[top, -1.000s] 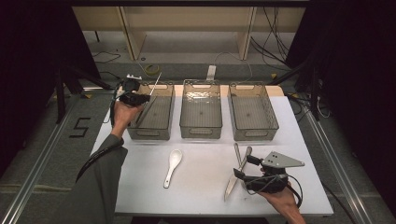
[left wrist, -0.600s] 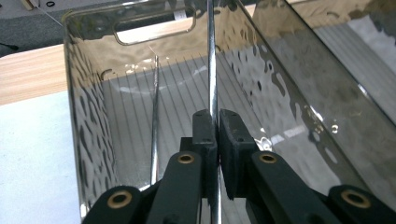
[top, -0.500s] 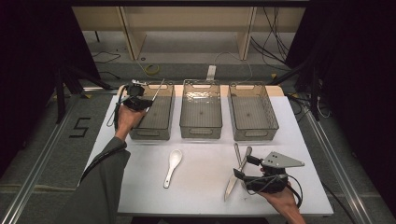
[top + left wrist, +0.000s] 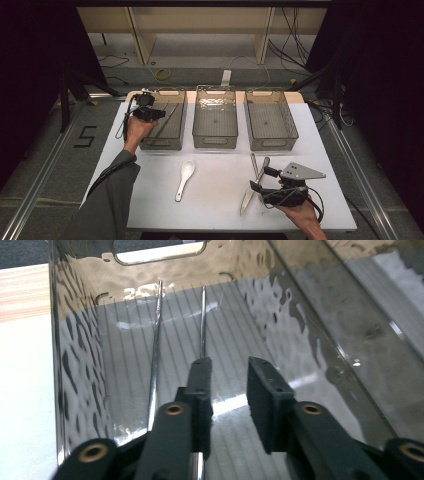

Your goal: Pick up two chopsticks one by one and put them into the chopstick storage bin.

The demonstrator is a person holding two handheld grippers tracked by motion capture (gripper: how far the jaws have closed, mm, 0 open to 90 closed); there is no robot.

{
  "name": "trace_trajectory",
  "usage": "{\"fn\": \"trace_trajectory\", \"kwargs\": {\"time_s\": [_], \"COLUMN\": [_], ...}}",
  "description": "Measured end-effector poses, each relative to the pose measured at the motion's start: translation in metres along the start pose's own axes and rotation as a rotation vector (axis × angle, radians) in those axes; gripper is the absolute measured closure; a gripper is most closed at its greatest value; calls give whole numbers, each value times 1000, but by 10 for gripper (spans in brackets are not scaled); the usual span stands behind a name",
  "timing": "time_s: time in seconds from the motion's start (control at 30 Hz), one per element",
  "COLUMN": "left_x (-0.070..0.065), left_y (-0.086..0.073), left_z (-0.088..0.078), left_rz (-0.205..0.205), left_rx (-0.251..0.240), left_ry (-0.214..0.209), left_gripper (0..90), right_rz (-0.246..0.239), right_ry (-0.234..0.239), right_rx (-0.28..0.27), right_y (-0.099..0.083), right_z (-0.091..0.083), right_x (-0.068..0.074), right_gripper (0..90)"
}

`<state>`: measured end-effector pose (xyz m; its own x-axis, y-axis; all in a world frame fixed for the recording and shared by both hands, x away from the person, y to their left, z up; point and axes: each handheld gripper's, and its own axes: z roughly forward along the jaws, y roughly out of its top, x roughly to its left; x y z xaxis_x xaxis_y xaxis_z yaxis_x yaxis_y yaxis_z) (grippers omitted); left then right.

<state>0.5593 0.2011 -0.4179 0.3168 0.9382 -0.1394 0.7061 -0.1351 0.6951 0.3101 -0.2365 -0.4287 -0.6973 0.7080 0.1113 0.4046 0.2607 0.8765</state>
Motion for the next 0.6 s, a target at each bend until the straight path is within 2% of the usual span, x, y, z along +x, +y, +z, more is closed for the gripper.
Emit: {"fn": "trace_trajectory", "kwargs": {"time_s": [0.03, 0.13, 0.3, 0.5, 0.57, 0.6], "left_x": [-1, -8, -22, -36, -41, -43], "left_y": [0, -1, -6, -20, -24, -26], "left_z": [-2, -11, -29, -48, -53, -57], "left_rz": [-8, 17, 20, 16, 32, 41], "left_rx": [-3, -13, -5, -21, -4, -11], "left_ry": [-12, -22, -91, -155, -155, -150], "left_gripper": [639, 555, 416, 328, 301, 289], "right_rz": [1, 1, 2, 1, 0, -3], "right_ry": [0, 0, -3, -5, -4, -5], "right_rx": [0, 1, 2, -1, 0, -3], "right_y": [0, 0, 0, 0, 0, 1], "right_z": [0, 0, 0, -1, -1, -1], "right_x": [0, -1, 0, 0, 0, 1], "right_gripper": [299, 299, 296, 294, 291, 291]}}
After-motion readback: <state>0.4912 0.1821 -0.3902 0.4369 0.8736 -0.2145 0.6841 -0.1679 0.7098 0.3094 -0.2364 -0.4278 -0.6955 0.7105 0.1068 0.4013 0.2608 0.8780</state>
